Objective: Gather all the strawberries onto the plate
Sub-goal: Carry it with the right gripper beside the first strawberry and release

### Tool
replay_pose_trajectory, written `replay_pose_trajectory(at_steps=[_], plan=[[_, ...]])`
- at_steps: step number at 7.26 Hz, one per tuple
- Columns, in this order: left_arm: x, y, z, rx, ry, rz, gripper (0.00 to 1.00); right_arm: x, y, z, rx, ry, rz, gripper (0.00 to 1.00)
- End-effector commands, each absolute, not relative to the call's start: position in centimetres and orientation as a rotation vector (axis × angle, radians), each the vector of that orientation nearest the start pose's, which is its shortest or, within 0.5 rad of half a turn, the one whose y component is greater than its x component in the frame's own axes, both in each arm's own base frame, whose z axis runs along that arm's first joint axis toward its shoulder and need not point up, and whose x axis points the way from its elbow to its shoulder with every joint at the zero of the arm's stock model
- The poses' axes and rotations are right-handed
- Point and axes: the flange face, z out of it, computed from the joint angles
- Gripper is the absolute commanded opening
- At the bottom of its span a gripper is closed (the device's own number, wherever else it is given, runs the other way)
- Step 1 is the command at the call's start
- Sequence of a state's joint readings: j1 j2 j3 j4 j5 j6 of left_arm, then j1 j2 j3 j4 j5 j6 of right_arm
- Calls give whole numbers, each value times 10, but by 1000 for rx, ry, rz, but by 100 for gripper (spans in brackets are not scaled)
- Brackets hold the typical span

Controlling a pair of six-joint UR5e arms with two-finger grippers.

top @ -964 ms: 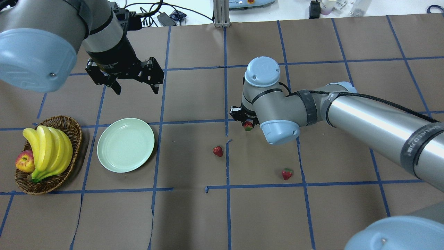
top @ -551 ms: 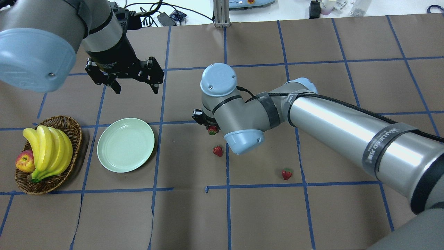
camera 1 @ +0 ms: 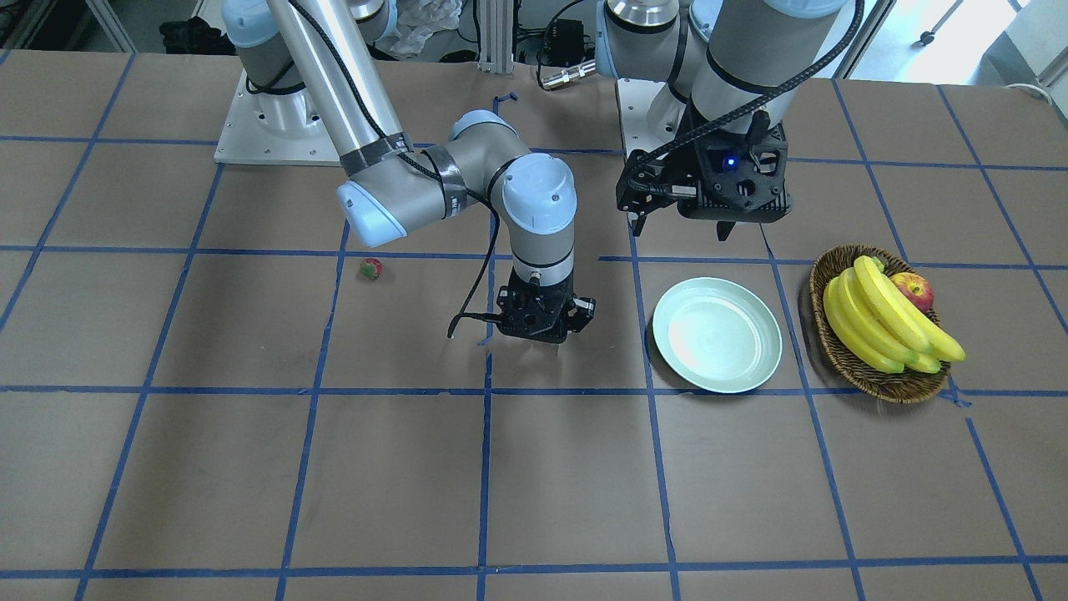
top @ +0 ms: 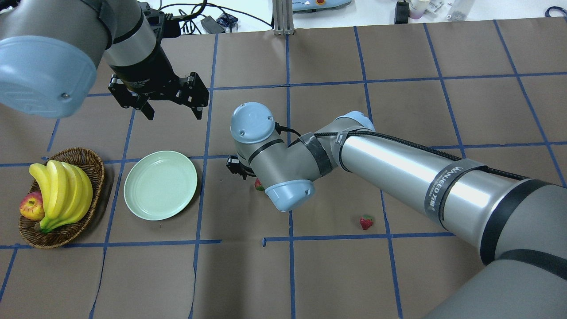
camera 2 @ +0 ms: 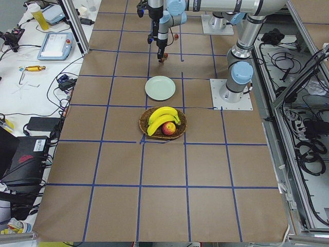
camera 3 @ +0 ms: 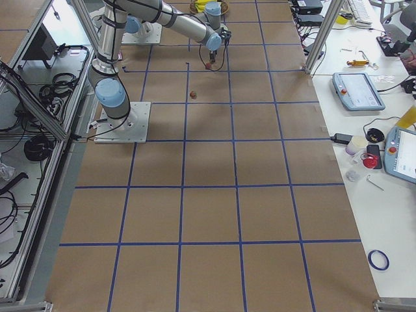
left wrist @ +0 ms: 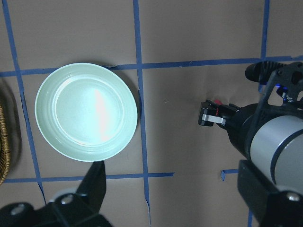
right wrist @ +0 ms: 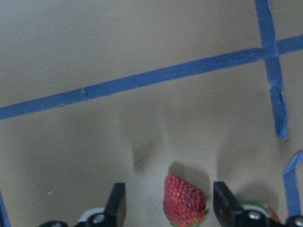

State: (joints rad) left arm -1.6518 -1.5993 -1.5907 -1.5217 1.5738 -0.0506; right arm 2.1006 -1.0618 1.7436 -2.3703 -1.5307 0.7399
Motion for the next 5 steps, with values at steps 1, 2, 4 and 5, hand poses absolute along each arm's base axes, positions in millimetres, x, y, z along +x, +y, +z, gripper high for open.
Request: replay_pose_trajectory(at_steps=[1,2,4,5], plan=[[-173,-491,469,46,3138,-3,100,354,-513,236,438,3060,-114,100],[-173,-491,469,46,3138,0,100,297,-520,257,397,3101,-17,100],[-173,-491,467,48,3138,4,100,235,-461,243,34,3185,170,100],[-173,-491,467,48,3138,4,100,214,-429,219,-34,3267,180,100]])
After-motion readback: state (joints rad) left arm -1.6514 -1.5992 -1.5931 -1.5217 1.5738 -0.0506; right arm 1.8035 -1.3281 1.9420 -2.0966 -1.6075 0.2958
